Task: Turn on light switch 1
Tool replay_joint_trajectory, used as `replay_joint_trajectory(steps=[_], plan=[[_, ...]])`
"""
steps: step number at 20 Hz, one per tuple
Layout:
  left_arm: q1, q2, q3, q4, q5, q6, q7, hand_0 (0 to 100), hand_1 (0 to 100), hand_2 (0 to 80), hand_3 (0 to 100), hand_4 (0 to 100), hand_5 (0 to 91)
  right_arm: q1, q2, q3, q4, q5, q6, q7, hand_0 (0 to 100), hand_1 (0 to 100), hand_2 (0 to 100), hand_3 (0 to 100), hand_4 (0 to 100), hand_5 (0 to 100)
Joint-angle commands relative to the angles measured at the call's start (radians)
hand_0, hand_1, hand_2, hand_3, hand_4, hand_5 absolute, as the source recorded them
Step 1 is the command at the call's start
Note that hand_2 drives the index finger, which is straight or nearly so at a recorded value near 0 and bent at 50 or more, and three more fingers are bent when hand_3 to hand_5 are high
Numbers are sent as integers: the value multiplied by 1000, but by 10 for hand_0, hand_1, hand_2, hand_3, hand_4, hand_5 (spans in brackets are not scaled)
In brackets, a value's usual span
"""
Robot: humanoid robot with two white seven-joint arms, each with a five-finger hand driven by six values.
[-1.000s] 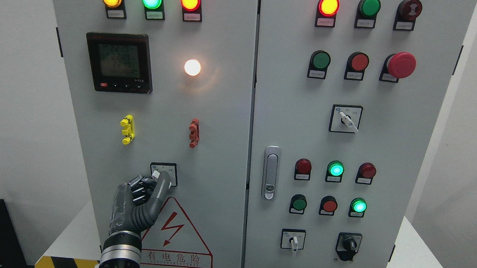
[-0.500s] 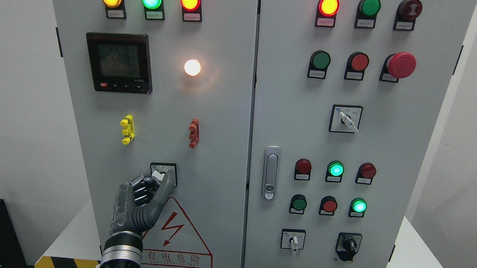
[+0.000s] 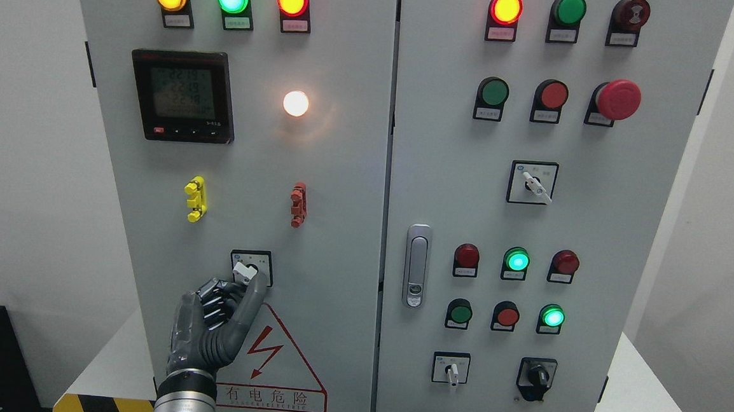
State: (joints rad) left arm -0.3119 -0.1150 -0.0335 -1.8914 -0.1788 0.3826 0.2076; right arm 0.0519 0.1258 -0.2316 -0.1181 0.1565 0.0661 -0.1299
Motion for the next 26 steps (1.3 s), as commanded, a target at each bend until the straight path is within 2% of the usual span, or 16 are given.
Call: replay_joint_trajectory(steps=[1, 5, 7, 9, 12, 13, 14, 16, 18, 20, 21, 22, 23, 24, 25, 26], plan=[[163, 6, 7, -18, -1, -140, -1, 24, 432, 602, 953, 944, 872, 0, 0, 0, 0, 0, 0, -1, 307, 0, 0, 0, 0, 0], [350, 18, 56, 11, 2, -356, -8, 30, 419, 594, 955, 947, 874, 0, 0, 0, 0, 0, 0, -1, 307, 0, 0, 0, 0, 0], [445, 35, 110, 91, 2, -485, -40, 35, 406, 591, 964, 952, 878, 0, 0, 0, 0, 0, 0, -1, 307, 0, 0, 0, 0, 0], [506, 52, 171, 242, 4, -621, -77, 44, 382, 573, 991, 967, 878, 0, 0, 0, 0, 0, 0, -1, 307, 0, 0, 0, 0, 0], [582, 81, 207, 565, 2, -802, -108, 56, 359, 502, 970, 1000, 861, 0, 0, 0, 0, 0, 0, -1, 307, 0, 0, 0, 0, 0], [589, 87, 213, 686, 2, -856, -120, 62, 351, 455, 939, 991, 820, 0, 0, 0, 0, 0, 0, -1, 307, 0, 0, 0, 0, 0], [590, 87, 221, 801, 2, -895, -138, 66, 341, 415, 845, 953, 753, 0, 0, 0, 0, 0, 0, -1, 307, 0, 0, 0, 0, 0], [590, 92, 222, 992, 2, -919, -178, 65, 325, 342, 748, 884, 653, 0, 0, 0, 0, 0, 0, -1, 307, 0, 0, 0, 0, 0], [591, 112, 225, 1156, 4, -921, -256, 61, 325, 289, 693, 825, 565, 0, 0, 0, 0, 0, 0, -1, 307, 0, 0, 0, 0, 0], [591, 133, 230, 1318, 2, -921, -335, 62, 371, 188, 558, 703, 387, 0, 0, 0, 0, 0, 0, -1, 307, 0, 0, 0, 0, 0], [588, 149, 228, 1403, -2, -921, -365, 82, 372, 166, 519, 661, 325, -1, 0, 0, 0, 0, 0, -1, 307, 0, 0, 0, 0, 0], [582, 164, 225, 1489, -7, -920, -396, 134, 374, 115, 434, 554, 166, -1, 0, 0, 0, 0, 0, -1, 307, 0, 0, 0, 0, 0], [573, 172, 221, 1570, -11, -915, -431, 192, 375, 49, 332, 463, 45, 0, 0, 0, 0, 0, 0, -1, 307, 0, 0, 0, 0, 0], [560, 173, 212, 1644, -13, -909, -459, 212, 374, 17, 287, 415, 0, -1, 0, 0, 0, 0, 0, -1, 307, 0, 0, 0, 0, 0], [539, 175, 192, 1713, -16, -892, -473, 239, 361, 0, 204, 339, 0, 0, 0, 0, 0, 0, 0, -1, 307, 0, 0, 0, 0, 0], [516, 176, 157, 1782, -25, -857, -481, 247, 353, 0, 182, 312, 0, 0, 0, 0, 0, 1, 0, -1, 307, 0, 0, 0, 0, 0]])
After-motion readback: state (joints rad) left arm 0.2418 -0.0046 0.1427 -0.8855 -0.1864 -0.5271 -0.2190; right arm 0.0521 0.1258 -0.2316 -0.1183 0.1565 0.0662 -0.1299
